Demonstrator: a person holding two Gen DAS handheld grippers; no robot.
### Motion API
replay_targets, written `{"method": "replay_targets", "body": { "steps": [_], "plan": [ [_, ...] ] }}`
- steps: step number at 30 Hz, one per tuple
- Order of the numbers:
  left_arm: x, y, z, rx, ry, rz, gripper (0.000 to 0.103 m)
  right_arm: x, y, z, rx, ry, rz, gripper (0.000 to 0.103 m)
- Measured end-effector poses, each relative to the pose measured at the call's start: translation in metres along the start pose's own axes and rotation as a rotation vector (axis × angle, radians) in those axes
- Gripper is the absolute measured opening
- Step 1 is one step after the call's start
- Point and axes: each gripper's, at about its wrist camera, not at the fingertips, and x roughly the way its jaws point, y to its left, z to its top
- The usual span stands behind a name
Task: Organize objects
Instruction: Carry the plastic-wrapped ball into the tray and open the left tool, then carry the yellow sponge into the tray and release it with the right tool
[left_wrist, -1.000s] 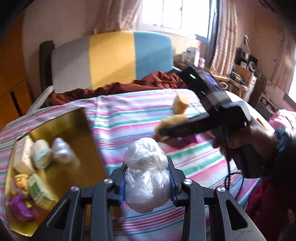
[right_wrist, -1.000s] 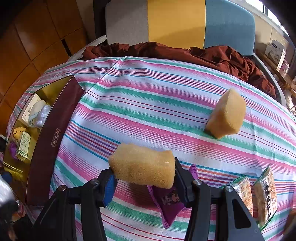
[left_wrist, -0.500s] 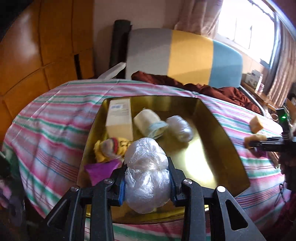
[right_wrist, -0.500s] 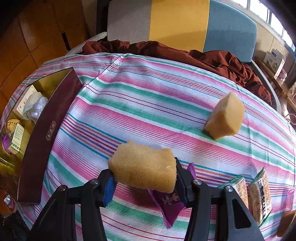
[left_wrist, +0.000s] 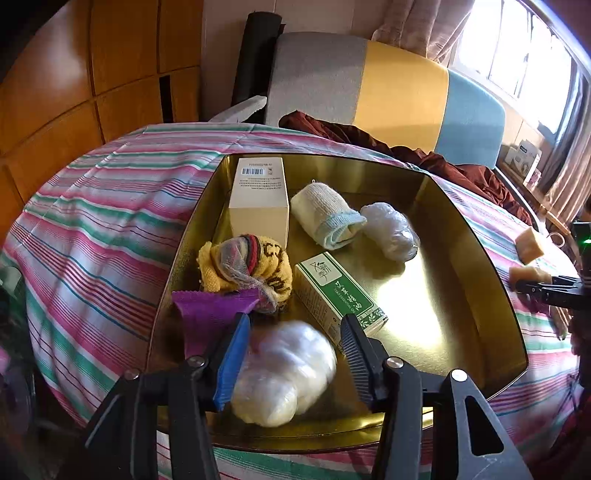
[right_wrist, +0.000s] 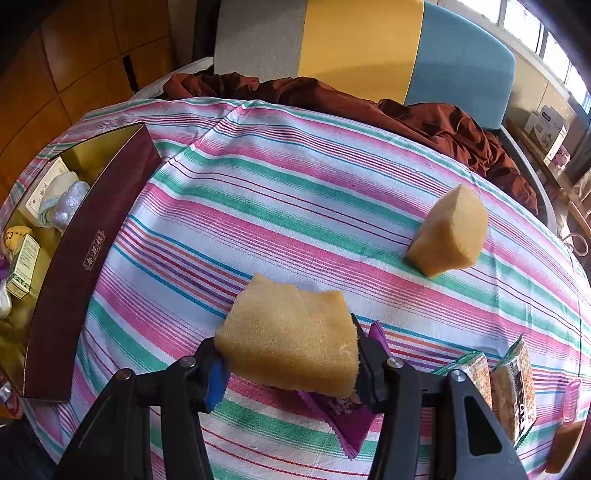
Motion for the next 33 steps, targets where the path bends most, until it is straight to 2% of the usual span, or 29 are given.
{"method": "replay_targets", "body": {
  "steps": [11, 19, 22, 27, 33],
  "plan": [
    [-0.023, 0.001, 0.006, 0.014, -0.076, -0.004, 0.054, -0.012, 0.010, 0.001, 0.031, -0.015, -0.037, 0.055],
    [-0.033, 0.006, 0.005, 0.022, -0.108, -0.001, 0.055, -0.038, 0.045, 0.015, 0.031, -0.069, -0.017, 0.055],
    [-0.037, 0.010, 0.002, 0.025, -0.122, 0.007, 0.055, -0.052, 0.062, 0.025, 0.026, -0.098, 0.004, 0.055],
    [-0.041, 0.016, -0.001, 0.012, -0.131, 0.008, 0.056, -0.072, 0.109, 0.042, -0.027, -0.137, 0.092, 0.055],
    [-0.045, 0.021, -0.001, -0.004, -0.144, -0.004, 0.060, -0.058, 0.174, 0.057, -0.103, -0.094, 0.173, 0.056]
  ]
}}
